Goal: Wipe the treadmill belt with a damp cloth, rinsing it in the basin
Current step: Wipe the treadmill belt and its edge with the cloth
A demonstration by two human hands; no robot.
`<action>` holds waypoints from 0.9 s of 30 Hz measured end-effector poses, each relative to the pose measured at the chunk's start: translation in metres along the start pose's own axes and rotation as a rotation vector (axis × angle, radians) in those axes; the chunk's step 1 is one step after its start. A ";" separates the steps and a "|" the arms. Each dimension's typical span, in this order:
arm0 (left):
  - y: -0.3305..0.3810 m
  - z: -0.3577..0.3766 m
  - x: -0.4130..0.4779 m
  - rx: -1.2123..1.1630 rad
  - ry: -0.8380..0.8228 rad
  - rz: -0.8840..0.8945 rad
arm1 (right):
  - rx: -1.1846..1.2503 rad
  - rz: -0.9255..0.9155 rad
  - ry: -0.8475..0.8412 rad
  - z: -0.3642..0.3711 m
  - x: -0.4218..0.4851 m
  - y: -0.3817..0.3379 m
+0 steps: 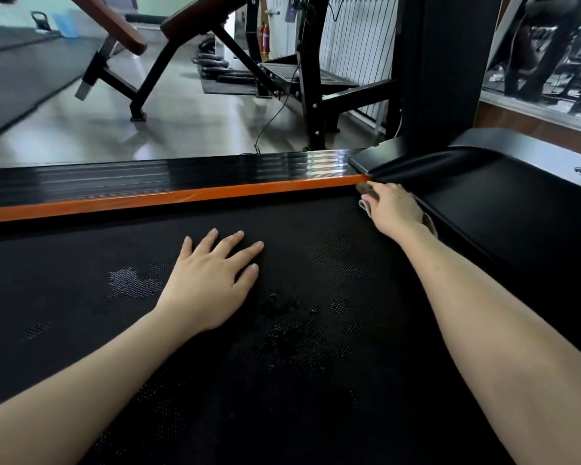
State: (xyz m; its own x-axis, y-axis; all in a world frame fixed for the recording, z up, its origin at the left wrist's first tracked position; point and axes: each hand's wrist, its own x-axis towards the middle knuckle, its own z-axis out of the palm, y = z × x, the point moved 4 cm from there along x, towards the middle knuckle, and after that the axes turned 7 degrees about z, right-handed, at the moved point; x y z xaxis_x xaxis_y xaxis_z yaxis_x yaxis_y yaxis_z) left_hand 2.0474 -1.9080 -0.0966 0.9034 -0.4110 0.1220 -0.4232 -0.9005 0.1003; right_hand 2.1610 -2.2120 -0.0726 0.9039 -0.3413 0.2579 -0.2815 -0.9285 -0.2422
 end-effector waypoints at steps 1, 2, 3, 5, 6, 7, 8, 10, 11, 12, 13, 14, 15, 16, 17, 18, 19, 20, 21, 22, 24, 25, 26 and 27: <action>0.000 0.000 0.000 0.000 -0.001 0.003 | 0.004 0.001 -0.007 0.001 0.000 0.002; 0.000 0.000 0.000 -0.002 0.001 0.005 | 0.006 -0.004 -0.009 0.000 -0.002 0.003; 0.000 0.000 0.000 -0.004 0.000 0.007 | 0.003 -0.013 -0.010 -0.002 -0.004 0.005; 0.000 0.000 0.000 -0.009 -0.002 0.013 | -0.012 -0.017 -0.023 -0.007 -0.013 0.013; 0.000 -0.001 -0.001 -0.014 -0.001 0.014 | -0.033 -0.014 -0.037 -0.011 -0.019 0.020; 0.000 -0.001 -0.001 -0.017 -0.001 0.011 | -0.066 -0.016 -0.048 -0.015 -0.025 0.028; 0.001 0.000 0.000 -0.017 -0.004 0.009 | -0.111 -0.025 -0.058 -0.021 -0.033 0.037; 0.001 -0.001 0.000 -0.013 -0.005 0.009 | -0.171 -0.060 -0.078 -0.034 -0.052 0.056; 0.002 -0.001 0.000 -0.016 -0.005 0.011 | -0.169 -0.075 -0.091 -0.041 -0.065 0.067; 0.002 -0.001 0.000 -0.018 -0.006 0.009 | -0.151 -0.083 -0.105 -0.049 -0.080 0.078; 0.001 -0.001 0.000 -0.019 -0.009 0.009 | -0.123 -0.080 -0.115 -0.055 -0.096 0.091; 0.001 -0.002 0.000 -0.021 -0.015 0.008 | -0.100 -0.071 -0.123 -0.061 -0.115 0.102; 0.002 -0.002 0.000 -0.026 -0.023 0.009 | -0.077 -0.061 -0.123 -0.069 -0.135 0.112; 0.002 -0.002 0.000 -0.029 -0.028 0.009 | -0.062 -0.050 -0.115 -0.077 -0.155 0.119; 0.002 -0.002 0.000 -0.029 -0.030 0.006 | -0.049 -0.045 -0.108 -0.085 -0.175 0.124; 0.002 -0.003 -0.001 -0.026 -0.028 0.005 | -0.022 -0.042 -0.116 -0.093 -0.196 0.127; 0.002 -0.004 -0.001 -0.024 -0.029 0.006 | 0.012 -0.035 -0.132 -0.100 -0.218 0.129; 0.002 -0.004 -0.001 -0.025 -0.033 0.006 | 0.040 -0.037 -0.158 -0.106 -0.241 0.133; 0.002 -0.004 -0.001 -0.026 -0.038 0.008 | 0.047 -0.052 -0.180 -0.109 -0.262 0.139; 0.002 -0.005 -0.001 -0.025 -0.045 0.009 | 0.026 -0.097 -0.197 -0.112 -0.280 0.143; 0.002 -0.004 -0.001 -0.035 -0.058 0.002 | -0.011 -0.170 -0.208 -0.114 -0.294 0.147; 0.001 -0.005 -0.001 -0.047 -0.056 -0.005 | 0.003 -0.150 -0.208 -0.116 -0.291 0.145; 0.002 -0.007 -0.002 -0.065 -0.032 -0.013 | 0.034 -0.114 -0.211 -0.115 -0.285 0.141; 0.004 -0.011 -0.003 -0.094 0.015 -0.022 | 0.060 -0.092 -0.188 -0.114 -0.278 0.134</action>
State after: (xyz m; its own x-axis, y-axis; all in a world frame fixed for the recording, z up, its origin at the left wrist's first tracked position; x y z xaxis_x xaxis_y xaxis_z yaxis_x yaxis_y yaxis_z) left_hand 2.0421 -1.9091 -0.0853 0.9116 -0.3888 0.1333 -0.4088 -0.8915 0.1951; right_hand 1.8350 -2.2584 -0.0698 0.9705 -0.2174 0.1039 -0.1808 -0.9421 -0.2823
